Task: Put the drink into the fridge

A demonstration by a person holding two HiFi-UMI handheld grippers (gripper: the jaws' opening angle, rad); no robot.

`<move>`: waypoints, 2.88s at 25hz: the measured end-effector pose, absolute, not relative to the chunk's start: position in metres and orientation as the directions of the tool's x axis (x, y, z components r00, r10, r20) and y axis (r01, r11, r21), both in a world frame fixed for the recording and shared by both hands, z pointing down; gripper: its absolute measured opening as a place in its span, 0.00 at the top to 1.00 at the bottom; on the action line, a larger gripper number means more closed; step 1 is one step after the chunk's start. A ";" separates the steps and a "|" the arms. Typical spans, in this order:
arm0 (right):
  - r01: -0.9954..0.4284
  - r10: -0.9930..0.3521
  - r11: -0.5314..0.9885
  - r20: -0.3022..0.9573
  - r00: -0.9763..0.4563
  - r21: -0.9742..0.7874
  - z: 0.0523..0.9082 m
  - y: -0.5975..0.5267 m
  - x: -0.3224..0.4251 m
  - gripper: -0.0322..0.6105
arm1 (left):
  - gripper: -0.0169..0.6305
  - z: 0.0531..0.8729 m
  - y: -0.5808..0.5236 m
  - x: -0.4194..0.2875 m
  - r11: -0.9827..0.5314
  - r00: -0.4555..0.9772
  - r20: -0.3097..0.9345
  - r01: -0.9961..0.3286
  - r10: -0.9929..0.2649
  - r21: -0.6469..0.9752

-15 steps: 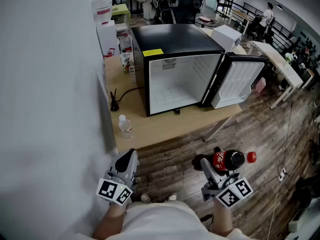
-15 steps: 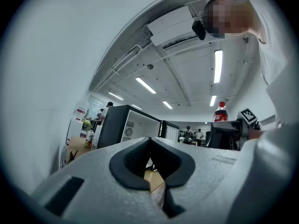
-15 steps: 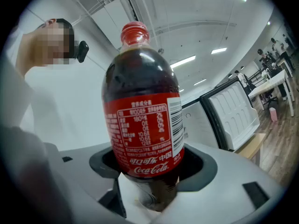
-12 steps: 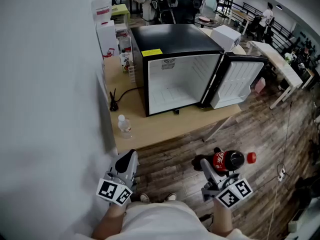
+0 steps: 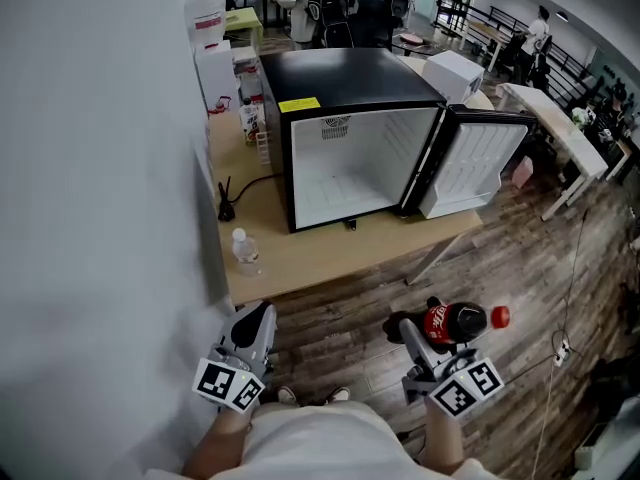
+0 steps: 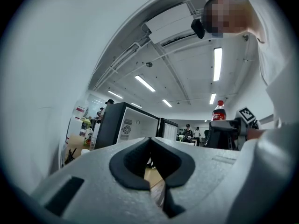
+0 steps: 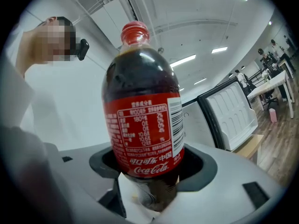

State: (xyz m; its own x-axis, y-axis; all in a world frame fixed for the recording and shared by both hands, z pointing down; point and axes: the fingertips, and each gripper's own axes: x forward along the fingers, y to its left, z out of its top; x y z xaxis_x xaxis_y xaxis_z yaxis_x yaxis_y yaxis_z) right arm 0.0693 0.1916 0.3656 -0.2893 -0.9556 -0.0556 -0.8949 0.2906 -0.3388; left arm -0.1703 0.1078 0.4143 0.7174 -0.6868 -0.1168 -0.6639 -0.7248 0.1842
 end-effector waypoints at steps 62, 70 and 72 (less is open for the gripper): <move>-0.842 -0.861 0.444 0.114 -0.496 -0.308 0.414 -0.096 0.162 0.46 | 0.95 0.453 -0.132 0.014 -0.737 0.756 -0.038 -0.625 -0.654 0.259; -0.818 -0.826 0.508 0.116 -0.551 -0.269 0.424 -0.137 0.161 0.46 | 0.95 0.454 -0.135 0.010 -0.685 0.705 -0.020 -0.682 -0.709 0.255; -0.812 -0.815 0.528 0.121 -0.567 -0.250 0.427 -0.147 0.157 0.46 | 0.95 0.454 -0.136 0.007 -0.668 0.687 -0.016 -0.700 -0.726 0.255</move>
State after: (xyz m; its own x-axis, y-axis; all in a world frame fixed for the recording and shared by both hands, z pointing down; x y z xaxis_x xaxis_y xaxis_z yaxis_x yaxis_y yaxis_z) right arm 0.1573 -0.1475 0.4273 -0.5670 -0.8148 0.1210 -0.8117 0.5277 -0.2503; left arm 0.0066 -0.1361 0.4544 0.6873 -0.7262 -0.0157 -0.6995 -0.6676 0.2549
